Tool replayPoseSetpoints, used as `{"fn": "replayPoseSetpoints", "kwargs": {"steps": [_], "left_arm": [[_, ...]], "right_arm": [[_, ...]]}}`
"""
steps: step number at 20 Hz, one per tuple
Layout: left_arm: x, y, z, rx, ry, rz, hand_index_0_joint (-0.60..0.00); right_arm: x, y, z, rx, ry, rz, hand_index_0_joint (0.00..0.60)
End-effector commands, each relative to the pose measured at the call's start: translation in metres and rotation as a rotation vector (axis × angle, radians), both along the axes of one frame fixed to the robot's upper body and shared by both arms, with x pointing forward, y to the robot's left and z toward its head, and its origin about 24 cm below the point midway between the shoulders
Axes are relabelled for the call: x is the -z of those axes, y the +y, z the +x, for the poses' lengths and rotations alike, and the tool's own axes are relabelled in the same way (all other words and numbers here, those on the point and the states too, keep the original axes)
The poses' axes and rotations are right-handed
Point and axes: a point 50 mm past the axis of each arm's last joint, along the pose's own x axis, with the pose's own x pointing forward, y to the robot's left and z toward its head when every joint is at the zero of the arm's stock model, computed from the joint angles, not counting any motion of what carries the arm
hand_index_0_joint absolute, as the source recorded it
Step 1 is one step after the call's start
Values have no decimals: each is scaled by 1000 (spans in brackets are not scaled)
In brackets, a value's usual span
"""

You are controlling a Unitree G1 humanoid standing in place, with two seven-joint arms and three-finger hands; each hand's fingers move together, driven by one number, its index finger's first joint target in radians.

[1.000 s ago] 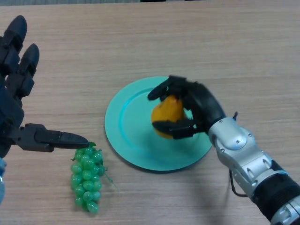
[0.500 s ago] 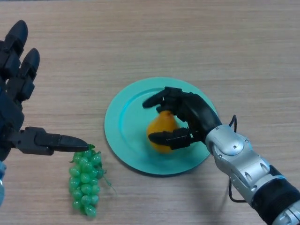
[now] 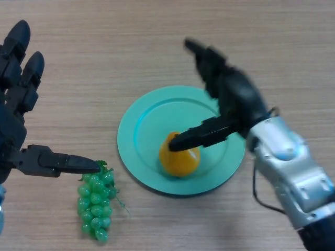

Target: Pick up the yellow pear and place it on the plate

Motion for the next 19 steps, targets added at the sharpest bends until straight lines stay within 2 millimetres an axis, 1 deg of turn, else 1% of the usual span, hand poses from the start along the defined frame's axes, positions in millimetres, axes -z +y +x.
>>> {"fn": "replayPoseSetpoints", "kwargs": {"steps": [1, 3, 5, 8, 10, 13, 15, 19], "left_arm": [[-33, 6, -9, 1, -215, 20, 0], [-32, 2, -6, 6, -233, 12, 0], [-30, 1, -2, 16, -223, 17, 0], [-30, 3, 2, 19, -204, 15, 0], [-30, 2, 3, 14, -217, 15, 0], [-27, 1, 3, 13, -213, 20, 0], [-29, 1, 2, 20, -206, 30, 0], [-27, -1, -2, 35, -186, 49, 0]], "right_arm": [[-47, -24, -19, -22, -200, 99, 0], [-51, -41, -36, -14, -200, 83, 0], [-50, -57, -50, 24, -211, 54, 0], [-50, -81, -65, 104, -270, -11, 0], [-51, -93, -75, 148, -284, -8, 0], [-51, -100, -85, 186, -286, 4, 0], [-54, -102, -90, 192, -287, 12, 0], [-54, -102, -94, 204, -296, 22, 0]]}}
